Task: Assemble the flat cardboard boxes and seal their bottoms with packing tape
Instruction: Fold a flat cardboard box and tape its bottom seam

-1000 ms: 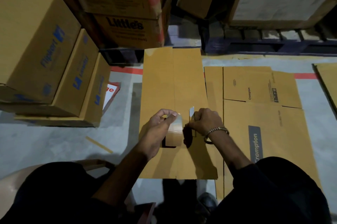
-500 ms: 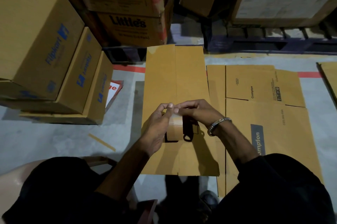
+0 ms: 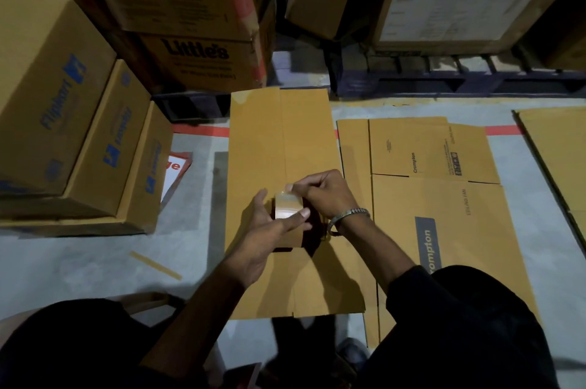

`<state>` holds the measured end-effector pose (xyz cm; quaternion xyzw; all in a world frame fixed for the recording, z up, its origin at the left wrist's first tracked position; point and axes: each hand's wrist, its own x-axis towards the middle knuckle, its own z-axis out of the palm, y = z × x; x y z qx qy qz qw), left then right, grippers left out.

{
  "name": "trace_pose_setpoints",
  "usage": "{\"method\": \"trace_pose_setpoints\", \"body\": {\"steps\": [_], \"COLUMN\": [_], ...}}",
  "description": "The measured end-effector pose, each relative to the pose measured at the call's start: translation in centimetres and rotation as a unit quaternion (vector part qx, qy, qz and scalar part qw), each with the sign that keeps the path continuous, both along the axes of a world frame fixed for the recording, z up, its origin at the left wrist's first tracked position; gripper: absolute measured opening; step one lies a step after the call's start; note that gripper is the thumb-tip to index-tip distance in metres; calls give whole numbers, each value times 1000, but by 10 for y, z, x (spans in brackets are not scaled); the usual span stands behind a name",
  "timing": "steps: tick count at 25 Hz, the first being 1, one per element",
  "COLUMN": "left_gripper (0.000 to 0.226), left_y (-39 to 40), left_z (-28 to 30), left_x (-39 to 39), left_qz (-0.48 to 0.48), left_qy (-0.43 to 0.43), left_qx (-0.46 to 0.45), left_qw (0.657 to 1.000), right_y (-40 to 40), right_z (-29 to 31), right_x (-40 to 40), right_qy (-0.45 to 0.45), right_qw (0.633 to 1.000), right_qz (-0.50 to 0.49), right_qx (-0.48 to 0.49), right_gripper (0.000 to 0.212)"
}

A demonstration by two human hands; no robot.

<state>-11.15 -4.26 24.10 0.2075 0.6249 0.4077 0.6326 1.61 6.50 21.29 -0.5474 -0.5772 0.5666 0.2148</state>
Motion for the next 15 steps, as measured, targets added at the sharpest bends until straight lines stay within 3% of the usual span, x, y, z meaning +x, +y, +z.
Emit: {"method": "trace_pose_setpoints", "body": {"steps": [5,10,15], "left_gripper": [78,46,42], "left_y": [3,6,12], "left_z": [-2,-1,-2], "left_x": [-2,-9,-12], "left_qz": [16,-45,-57], "left_qy": [1,16,42], "left_qx": [4,37,58], "left_qw": [1000,998,996], "right_y": [24,46,80], "right_z": [-11,-23,-20], "right_x": [-13,-27,-42], "right_qy": [-4,-9,49], "right_qw": [1000,1000,998], "right_qz": [7,7,-30], "right_qx": [-3,-19,-23], "right_gripper": [13,19,19]}}
